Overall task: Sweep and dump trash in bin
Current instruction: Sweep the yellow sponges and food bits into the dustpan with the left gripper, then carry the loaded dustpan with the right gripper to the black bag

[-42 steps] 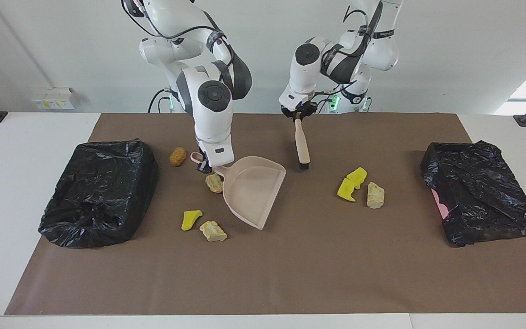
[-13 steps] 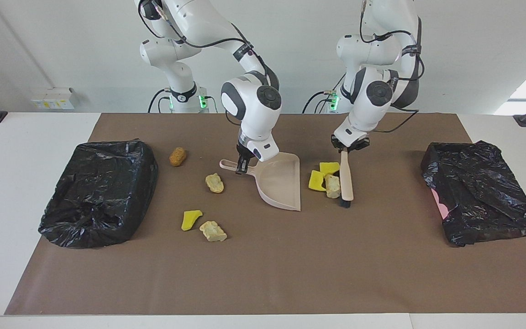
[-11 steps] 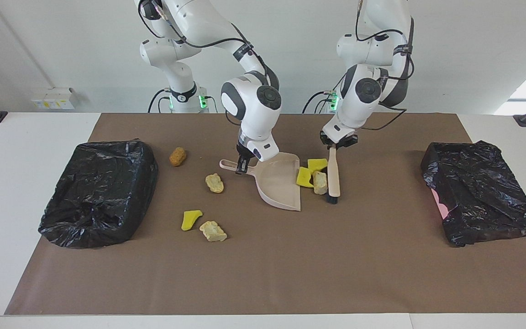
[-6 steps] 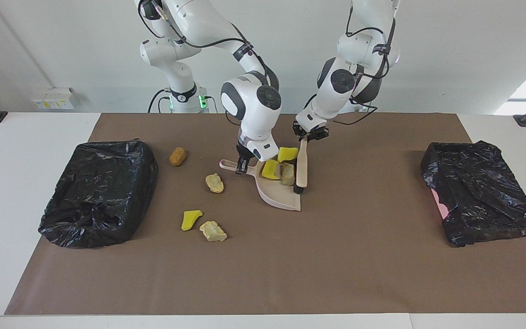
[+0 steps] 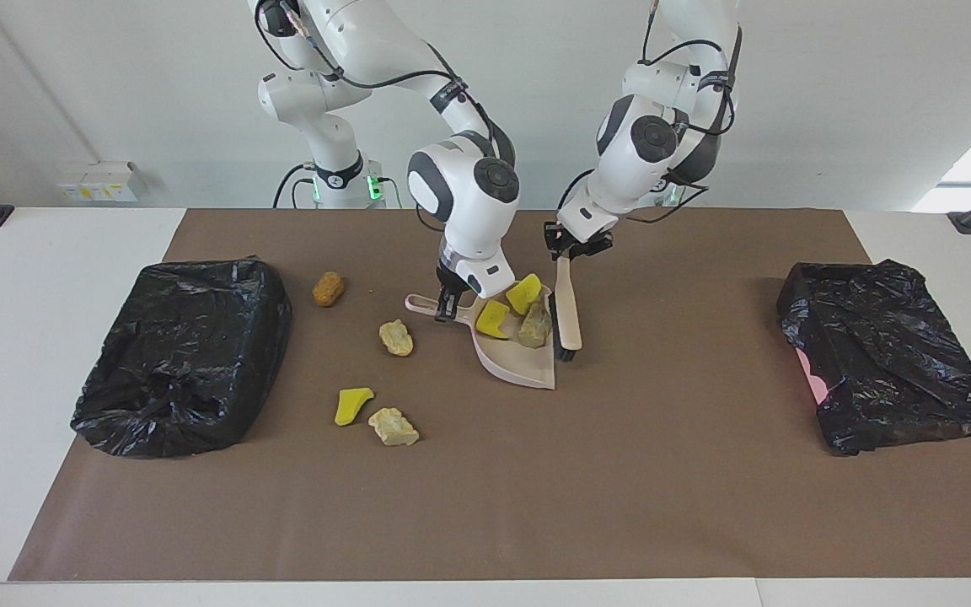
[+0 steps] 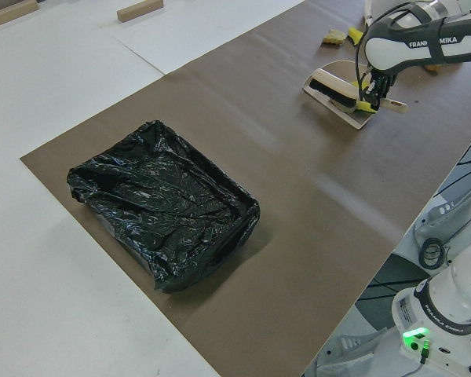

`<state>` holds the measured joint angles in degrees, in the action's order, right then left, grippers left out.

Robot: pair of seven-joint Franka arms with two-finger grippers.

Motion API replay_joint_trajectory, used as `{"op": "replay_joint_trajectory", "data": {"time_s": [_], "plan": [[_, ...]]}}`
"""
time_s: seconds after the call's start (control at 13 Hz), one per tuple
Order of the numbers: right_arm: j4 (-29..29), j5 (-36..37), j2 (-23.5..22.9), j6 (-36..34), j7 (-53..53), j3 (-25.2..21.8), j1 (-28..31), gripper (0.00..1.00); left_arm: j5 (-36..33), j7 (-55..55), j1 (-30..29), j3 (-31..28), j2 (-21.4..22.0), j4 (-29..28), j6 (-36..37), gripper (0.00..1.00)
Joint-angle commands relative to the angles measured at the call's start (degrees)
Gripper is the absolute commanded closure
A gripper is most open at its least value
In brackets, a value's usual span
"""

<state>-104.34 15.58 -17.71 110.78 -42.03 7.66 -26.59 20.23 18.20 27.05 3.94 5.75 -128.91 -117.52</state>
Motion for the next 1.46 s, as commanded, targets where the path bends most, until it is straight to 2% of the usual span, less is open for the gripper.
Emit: {"op": "replay_joint_trajectory", "data": {"time_s": [0.0,0.15,0.39,0.62,0.77,0.92,1.08,1.23,1.39], "plan": [[1.0,0.2,-0.3,0.2,-0.4,0.3,1.0,1.0,-2.1,3.8,-4.3,0.0,4.4,2.7,7.7,1.0],[3.3,-0.7,0.2,-0.1,-0.5,0.3,2.7,1.0,-8.2,7.0,-5.7,0.2,4.5,7.5,14.7,1.0],[3.6,-1.6,2.1,-1.2,-0.9,0.3,4.5,1.0,-10.7,8.9,-5.9,0.0,4.9,7.5,20.2,1.0],[4.4,-2.0,3.8,-4.5,-1.3,0.3,6.7,1.0,-12.7,13.9,-4.7,0.8,6.7,6.2,20.7,1.0],[4.4,-4.5,6.1,-6.4,-3.4,0.3,9.5,1.0,-12.5,15.8,0.3,2.2,10.1,2.2,17.9,1.0],[5.0,-5.4,7.2,-8.4,-8.8,0.3,12.9,1.0,-12.1,20.0,6.8,2.3,10.3,0.3,13.1,1.0],[8.0,-6.1,7.3,-11.9,-12.5,0.3,15.4,1.0,-11.8,23.3,12.8,2.3,8.4,-1.7,8.4,1.0],[8.2,-6.2,8.7,-13.4,-16.0,0.2,18.1,1.0,-11.1,28.3,18.3,2.3,5.2,-3.6,-0.3,1.0],[8.2,-6.2,10.5,-14.7,-21.2,0.1,21.3,1.0,-7.9,29.2,22.0,2.3,2.2,-3.7,-4.2,1.0]]}}
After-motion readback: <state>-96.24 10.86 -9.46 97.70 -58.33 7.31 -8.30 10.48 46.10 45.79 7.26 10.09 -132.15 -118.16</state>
